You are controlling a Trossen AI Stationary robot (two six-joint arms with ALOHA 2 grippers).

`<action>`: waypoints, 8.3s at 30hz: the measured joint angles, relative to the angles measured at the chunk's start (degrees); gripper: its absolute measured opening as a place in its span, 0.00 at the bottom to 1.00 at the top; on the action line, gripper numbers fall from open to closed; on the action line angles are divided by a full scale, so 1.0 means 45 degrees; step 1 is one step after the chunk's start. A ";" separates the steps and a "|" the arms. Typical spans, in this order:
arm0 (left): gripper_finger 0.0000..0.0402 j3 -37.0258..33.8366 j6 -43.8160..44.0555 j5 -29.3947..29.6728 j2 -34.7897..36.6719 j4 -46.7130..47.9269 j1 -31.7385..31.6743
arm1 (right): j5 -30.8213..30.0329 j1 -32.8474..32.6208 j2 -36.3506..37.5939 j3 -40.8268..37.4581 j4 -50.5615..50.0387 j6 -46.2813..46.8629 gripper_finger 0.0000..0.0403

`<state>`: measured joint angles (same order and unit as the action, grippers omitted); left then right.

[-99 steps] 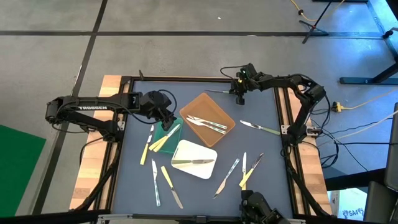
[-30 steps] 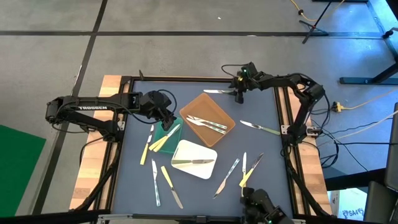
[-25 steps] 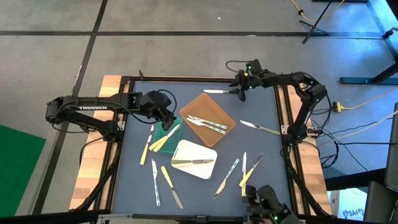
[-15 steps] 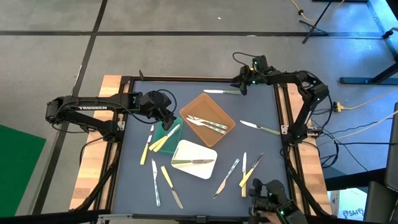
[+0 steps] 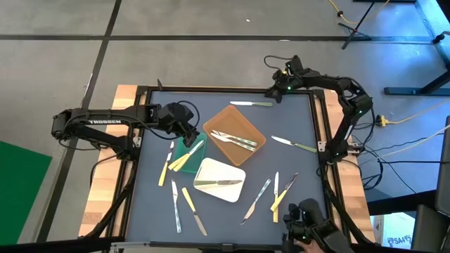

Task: Sort silverware by color (type)
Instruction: Put the green table knife into the white bin

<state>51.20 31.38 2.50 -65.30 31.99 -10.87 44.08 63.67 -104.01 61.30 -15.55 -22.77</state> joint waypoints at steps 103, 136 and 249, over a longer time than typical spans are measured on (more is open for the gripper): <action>0.33 0.0000 -0.0121 0.0000 0.0000 0.0015 0.0010 | -0.8119 -0.4904 -0.0214 -0.3031 0.5946 0.2303 0.45; 0.33 -0.0005 -0.0427 0.0000 0.0000 0.0010 0.0010 | -0.8132 -0.4913 -0.0214 -0.3041 0.5697 0.0613 0.22; 0.33 -0.0005 -0.1112 0.0560 0.0000 -0.1141 -0.0500 | -0.7992 -0.4729 0.0678 -0.0944 -0.0573 0.0666 0.00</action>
<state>51.18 26.37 5.02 -65.30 26.85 -13.13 8.11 42.39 -100.95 57.05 -18.13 -19.77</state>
